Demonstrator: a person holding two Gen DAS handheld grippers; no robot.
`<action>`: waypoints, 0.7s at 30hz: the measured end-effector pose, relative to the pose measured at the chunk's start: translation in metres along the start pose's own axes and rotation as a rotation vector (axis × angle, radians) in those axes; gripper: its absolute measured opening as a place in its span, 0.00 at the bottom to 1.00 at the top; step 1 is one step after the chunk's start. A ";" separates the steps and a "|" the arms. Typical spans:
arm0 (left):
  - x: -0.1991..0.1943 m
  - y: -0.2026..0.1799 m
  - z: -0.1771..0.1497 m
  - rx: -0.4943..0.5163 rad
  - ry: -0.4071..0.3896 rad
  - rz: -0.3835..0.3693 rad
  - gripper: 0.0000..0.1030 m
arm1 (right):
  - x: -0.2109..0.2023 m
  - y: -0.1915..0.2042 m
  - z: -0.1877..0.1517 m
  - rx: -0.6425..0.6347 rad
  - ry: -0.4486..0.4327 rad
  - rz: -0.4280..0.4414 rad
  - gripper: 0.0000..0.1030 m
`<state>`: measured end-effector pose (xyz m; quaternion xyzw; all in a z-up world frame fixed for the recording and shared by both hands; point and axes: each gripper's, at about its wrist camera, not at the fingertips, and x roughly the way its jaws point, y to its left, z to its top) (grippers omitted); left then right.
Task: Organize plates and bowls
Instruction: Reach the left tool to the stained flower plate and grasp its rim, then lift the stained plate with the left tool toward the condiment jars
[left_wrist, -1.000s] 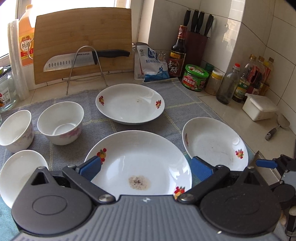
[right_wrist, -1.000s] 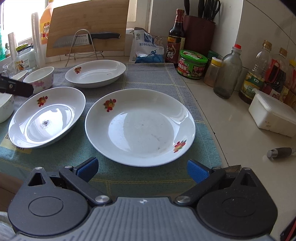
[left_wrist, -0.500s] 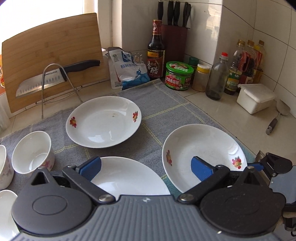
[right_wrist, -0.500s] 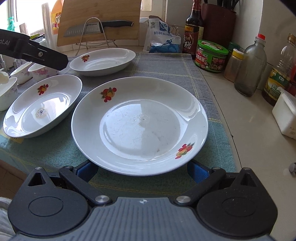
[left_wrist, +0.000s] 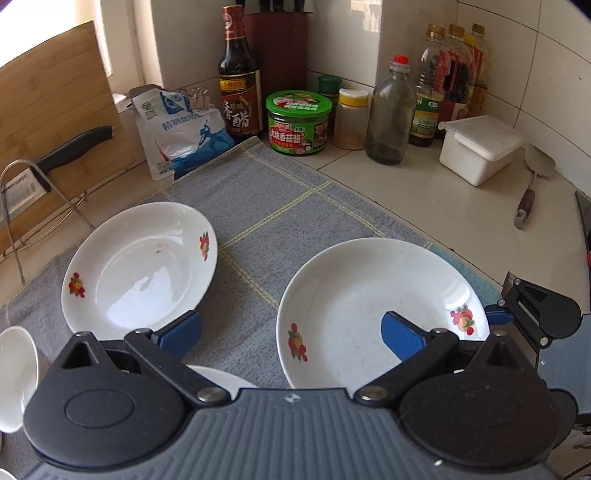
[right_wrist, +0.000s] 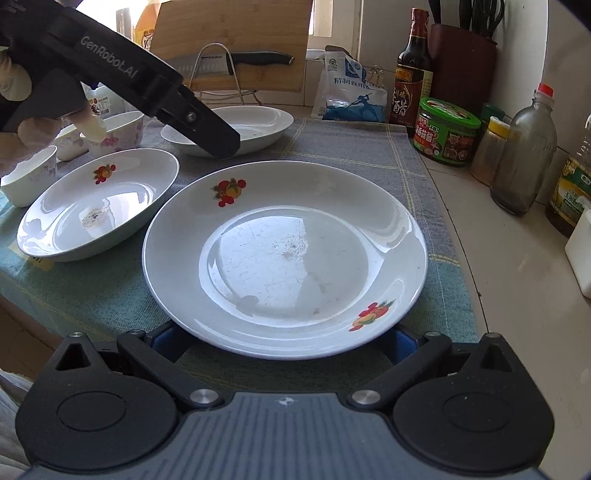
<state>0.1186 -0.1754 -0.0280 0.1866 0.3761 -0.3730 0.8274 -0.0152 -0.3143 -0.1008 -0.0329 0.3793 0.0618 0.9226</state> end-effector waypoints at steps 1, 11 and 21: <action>0.003 -0.001 0.003 0.012 0.003 -0.010 0.99 | 0.000 0.001 0.000 -0.003 -0.001 -0.001 1.00; 0.045 -0.009 0.022 0.075 0.080 -0.122 0.99 | -0.003 0.000 -0.009 -0.017 -0.081 0.011 1.00; 0.079 -0.011 0.031 0.131 0.212 -0.218 0.99 | -0.003 -0.002 -0.008 -0.031 -0.078 0.021 1.00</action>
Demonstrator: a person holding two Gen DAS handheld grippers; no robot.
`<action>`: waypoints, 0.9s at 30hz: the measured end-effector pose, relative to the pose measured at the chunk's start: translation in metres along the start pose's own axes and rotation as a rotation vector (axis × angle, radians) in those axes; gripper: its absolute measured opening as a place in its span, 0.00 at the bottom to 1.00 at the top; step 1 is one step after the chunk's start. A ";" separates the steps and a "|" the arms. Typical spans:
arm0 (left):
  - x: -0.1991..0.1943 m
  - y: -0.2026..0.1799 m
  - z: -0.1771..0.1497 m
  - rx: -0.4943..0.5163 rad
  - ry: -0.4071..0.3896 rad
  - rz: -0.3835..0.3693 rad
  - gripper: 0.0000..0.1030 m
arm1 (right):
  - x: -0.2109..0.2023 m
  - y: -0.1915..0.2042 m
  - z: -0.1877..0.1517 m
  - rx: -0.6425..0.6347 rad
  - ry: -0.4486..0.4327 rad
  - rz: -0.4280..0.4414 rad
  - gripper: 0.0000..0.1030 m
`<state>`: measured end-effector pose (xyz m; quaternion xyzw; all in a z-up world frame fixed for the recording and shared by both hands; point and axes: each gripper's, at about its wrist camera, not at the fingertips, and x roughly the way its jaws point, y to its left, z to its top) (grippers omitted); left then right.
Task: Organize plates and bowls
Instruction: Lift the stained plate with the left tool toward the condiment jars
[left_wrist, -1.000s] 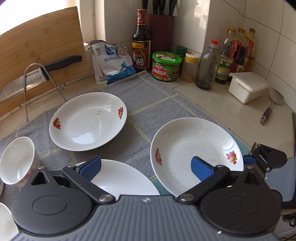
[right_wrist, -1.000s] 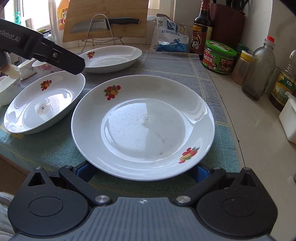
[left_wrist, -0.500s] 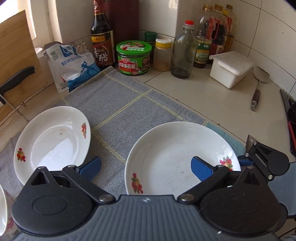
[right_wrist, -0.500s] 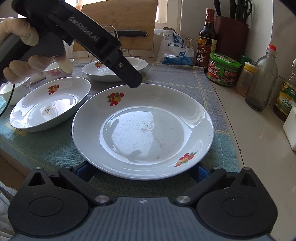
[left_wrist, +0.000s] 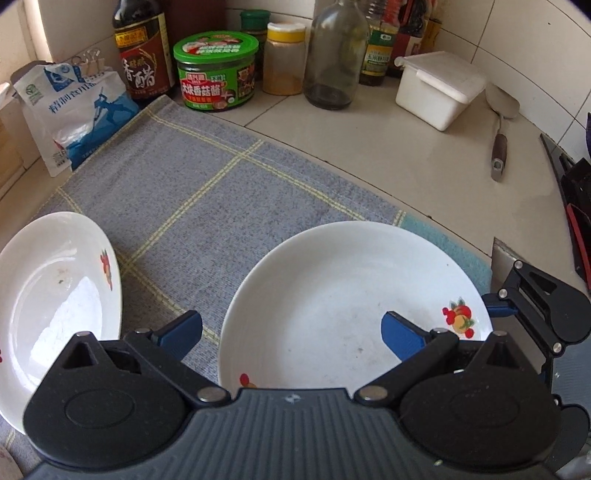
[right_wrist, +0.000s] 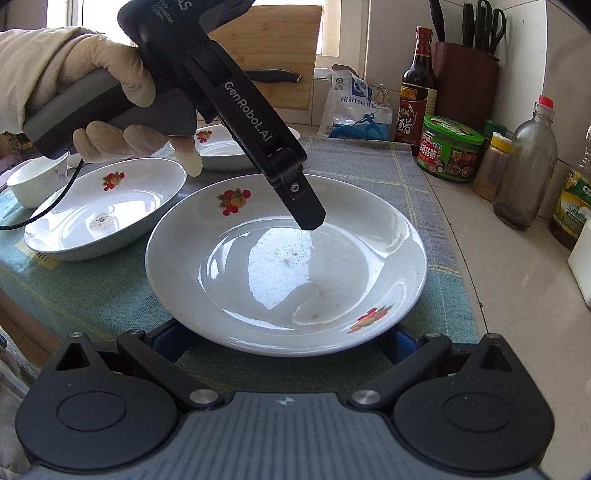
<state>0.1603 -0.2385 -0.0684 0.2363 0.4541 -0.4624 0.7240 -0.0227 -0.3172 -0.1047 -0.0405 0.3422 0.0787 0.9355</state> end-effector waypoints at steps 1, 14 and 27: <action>0.001 0.001 0.002 0.003 0.007 -0.013 0.99 | 0.000 0.000 0.000 -0.002 -0.002 0.001 1.00; 0.021 0.015 0.017 0.067 0.149 -0.121 0.82 | -0.001 -0.002 -0.002 -0.012 -0.019 0.011 1.00; 0.022 0.024 0.024 0.068 0.216 -0.220 0.73 | -0.001 -0.001 0.001 -0.013 -0.004 0.009 1.00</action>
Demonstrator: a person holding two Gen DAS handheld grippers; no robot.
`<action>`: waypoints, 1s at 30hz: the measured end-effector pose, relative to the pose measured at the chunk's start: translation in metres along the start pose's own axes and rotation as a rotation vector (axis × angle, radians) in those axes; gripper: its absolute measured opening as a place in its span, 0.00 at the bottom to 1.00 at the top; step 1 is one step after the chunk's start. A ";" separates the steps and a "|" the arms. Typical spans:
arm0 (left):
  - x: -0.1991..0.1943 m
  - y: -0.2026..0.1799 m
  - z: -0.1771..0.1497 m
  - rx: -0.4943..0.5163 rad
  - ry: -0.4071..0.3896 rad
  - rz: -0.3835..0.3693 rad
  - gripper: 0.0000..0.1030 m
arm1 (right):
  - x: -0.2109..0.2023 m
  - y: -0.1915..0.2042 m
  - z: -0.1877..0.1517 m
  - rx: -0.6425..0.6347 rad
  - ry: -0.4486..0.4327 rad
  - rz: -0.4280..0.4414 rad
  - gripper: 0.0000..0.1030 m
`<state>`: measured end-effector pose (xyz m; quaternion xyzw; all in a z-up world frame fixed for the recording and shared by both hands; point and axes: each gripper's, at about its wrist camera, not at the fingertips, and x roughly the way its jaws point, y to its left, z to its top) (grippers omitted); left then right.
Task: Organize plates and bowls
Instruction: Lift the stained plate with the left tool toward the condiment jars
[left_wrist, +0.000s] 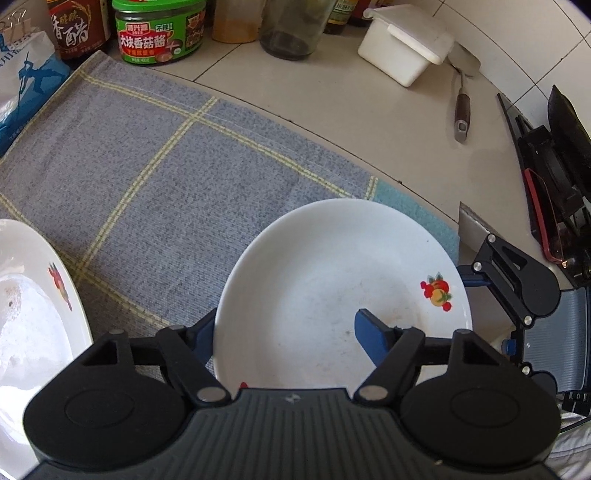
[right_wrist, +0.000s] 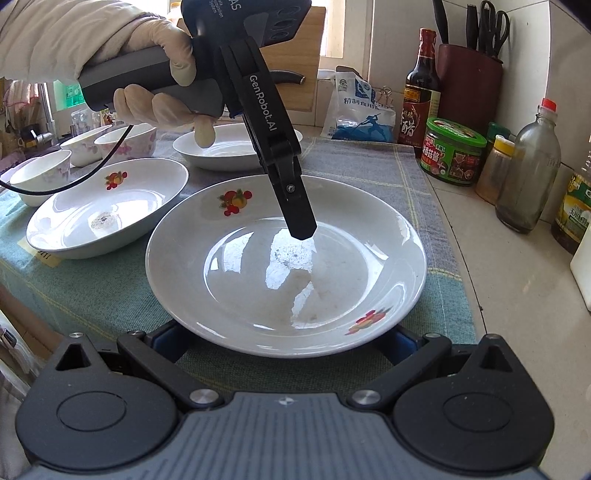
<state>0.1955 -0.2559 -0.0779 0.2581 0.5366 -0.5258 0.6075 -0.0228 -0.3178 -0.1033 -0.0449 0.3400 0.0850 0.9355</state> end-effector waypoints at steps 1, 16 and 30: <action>0.001 -0.002 0.000 0.017 0.006 0.006 0.74 | 0.000 0.000 0.000 0.001 0.001 -0.001 1.00; -0.002 -0.003 0.000 0.009 0.009 0.004 0.74 | 0.002 -0.003 0.014 -0.011 0.096 0.020 1.00; -0.017 0.023 0.034 -0.047 -0.081 0.022 0.74 | 0.018 -0.038 0.050 -0.063 0.095 0.044 1.00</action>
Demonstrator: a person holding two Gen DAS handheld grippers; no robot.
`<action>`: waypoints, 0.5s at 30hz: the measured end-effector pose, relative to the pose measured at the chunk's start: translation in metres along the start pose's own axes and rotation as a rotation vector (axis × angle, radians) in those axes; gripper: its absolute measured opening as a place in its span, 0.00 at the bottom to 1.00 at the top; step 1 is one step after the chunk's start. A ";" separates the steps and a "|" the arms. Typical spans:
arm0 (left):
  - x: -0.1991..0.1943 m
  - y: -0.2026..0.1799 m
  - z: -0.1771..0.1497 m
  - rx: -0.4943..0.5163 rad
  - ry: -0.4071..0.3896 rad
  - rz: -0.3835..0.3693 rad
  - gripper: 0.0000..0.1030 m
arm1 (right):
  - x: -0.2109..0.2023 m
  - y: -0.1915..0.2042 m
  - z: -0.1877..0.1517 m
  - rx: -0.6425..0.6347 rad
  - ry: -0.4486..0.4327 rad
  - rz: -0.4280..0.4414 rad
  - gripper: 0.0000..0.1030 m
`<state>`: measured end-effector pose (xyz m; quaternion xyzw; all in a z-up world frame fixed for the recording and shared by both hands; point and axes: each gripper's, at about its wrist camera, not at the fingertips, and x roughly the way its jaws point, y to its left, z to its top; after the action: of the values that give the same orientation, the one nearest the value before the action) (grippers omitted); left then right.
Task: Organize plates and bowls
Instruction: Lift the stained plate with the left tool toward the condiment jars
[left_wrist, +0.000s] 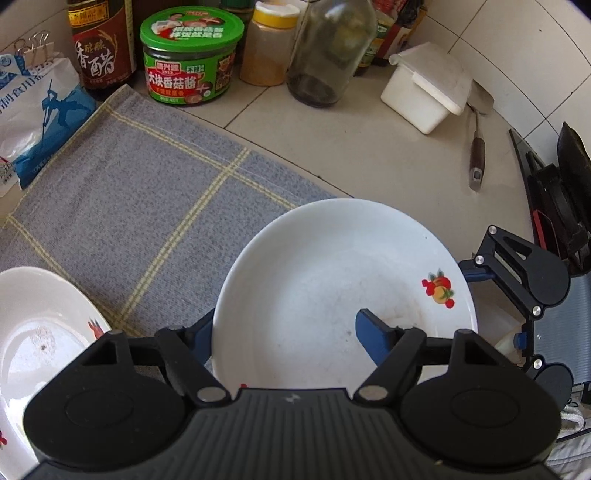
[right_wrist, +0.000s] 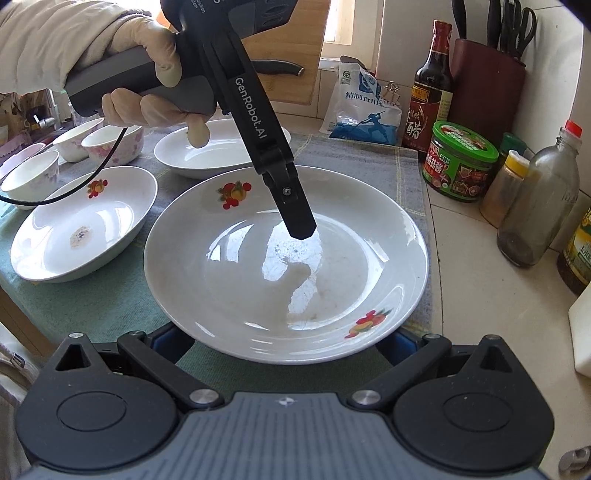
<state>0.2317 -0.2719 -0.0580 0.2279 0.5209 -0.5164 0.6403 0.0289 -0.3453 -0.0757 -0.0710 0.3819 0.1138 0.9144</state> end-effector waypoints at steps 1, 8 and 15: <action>0.000 0.002 0.004 -0.001 -0.006 0.004 0.74 | 0.002 -0.003 0.002 -0.006 -0.001 -0.001 1.00; 0.005 0.018 0.026 -0.018 -0.031 0.029 0.74 | 0.021 -0.026 0.015 -0.022 -0.006 0.008 1.00; 0.012 0.030 0.040 -0.037 -0.040 0.038 0.74 | 0.033 -0.043 0.022 -0.027 0.001 0.019 1.00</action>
<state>0.2753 -0.2991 -0.0624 0.2156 0.5127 -0.4989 0.6646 0.0783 -0.3769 -0.0820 -0.0799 0.3814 0.1278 0.9120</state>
